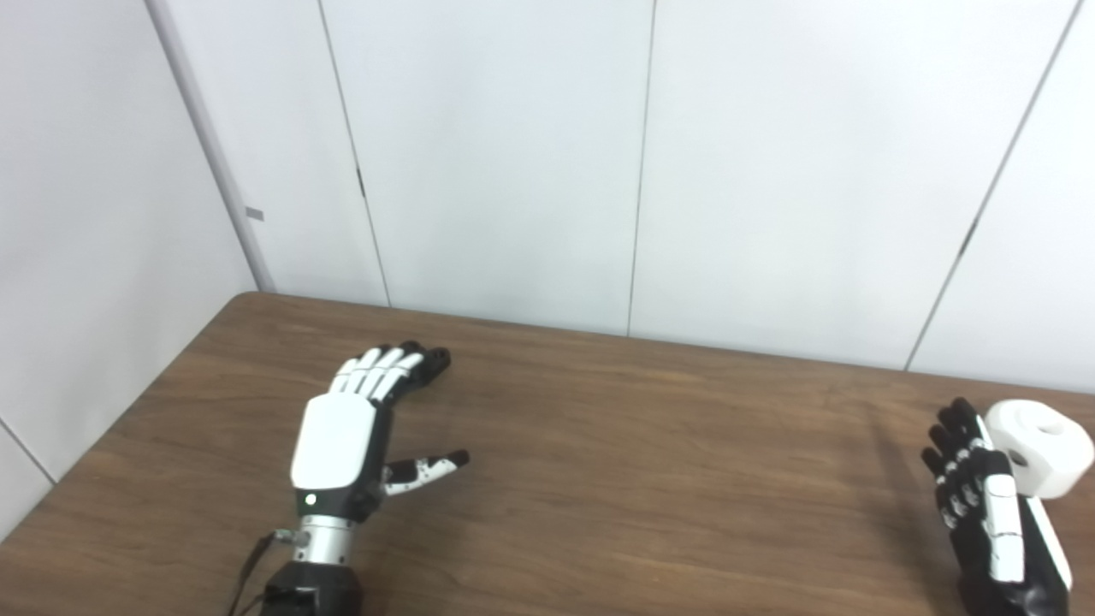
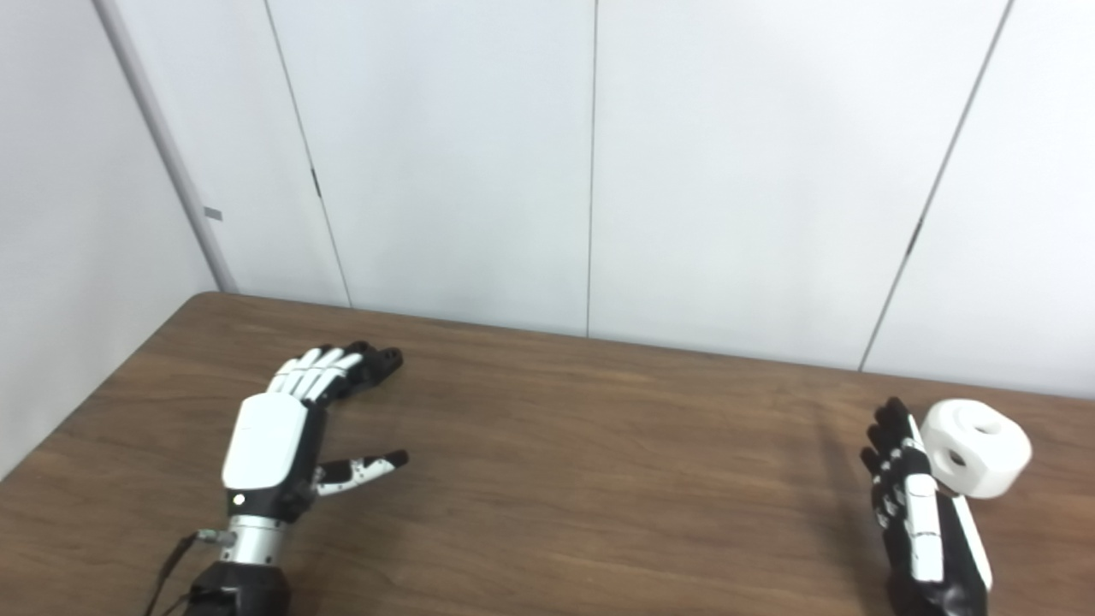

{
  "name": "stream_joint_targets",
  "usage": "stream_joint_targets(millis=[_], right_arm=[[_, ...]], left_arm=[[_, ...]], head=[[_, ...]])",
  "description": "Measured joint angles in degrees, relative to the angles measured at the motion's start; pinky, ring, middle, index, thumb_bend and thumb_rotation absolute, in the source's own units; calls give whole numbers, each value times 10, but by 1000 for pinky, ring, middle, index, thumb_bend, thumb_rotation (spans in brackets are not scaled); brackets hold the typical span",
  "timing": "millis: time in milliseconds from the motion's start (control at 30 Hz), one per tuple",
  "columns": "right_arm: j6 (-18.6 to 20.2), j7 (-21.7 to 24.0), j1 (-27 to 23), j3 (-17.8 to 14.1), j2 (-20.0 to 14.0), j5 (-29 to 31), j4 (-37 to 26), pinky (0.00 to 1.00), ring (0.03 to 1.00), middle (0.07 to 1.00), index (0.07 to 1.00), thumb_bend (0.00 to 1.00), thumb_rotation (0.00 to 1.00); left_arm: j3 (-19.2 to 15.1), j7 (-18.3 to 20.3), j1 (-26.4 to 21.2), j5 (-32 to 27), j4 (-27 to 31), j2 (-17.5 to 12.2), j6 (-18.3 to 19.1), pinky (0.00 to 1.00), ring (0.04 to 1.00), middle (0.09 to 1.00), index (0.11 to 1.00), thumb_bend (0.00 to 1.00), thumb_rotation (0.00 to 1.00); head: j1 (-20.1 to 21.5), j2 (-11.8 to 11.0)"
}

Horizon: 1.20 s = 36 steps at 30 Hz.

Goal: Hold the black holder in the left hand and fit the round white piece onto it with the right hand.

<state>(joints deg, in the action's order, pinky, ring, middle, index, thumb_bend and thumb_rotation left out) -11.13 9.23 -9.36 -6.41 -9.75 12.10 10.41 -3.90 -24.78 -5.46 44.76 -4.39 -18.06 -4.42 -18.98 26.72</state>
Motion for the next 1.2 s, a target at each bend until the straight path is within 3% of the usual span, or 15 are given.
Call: stream_joint_targets(millis=[100,267,400,533,800,967,1200], right_arm=[[2,0,1,-1,0,0,-2,1000,1000,1000,1000,296,1000],[12,0,6,-2,-2,1,-10,1000,1000,1000,1000,282,1000],[19,-2,10,-2,-2,-2,-15,1000,1000,1000,1000,276,1000],[21,-2,14,-2,-2,-2,-20,1000,1000,1000,1000,278,1000],[25,-3,18,-1,-2,-2,-27,1000,1000,1000,1000,290,1000],[25,-1,21,-1,-2,-1,-29,1000,1000,1000,1000,292,1000],[39,-2,30,-2,-2,0,-45,1000,1000,1000,1000,301,1000]], left_arm=[[-31,49,0,-63,5,-15,28,947,992,984,985,932,489],[-64,124,-2,-136,11,-49,82,811,944,992,1000,942,536],[-80,173,-5,-184,9,-78,110,757,929,1000,1000,965,546],[-86,198,-15,-208,-3,-100,128,749,930,1000,1000,977,466],[-62,221,-28,-220,-62,-130,119,797,929,966,952,962,336],[-38,221,-40,-216,-97,-156,81,896,952,931,872,974,260],[-22,209,-58,-210,-156,-160,37,913,942,898,815,992,242]], head=[[-7,5],[-19,14],[-27,20],[-27,25],[-23,30],[-19,33],[-10,35]])
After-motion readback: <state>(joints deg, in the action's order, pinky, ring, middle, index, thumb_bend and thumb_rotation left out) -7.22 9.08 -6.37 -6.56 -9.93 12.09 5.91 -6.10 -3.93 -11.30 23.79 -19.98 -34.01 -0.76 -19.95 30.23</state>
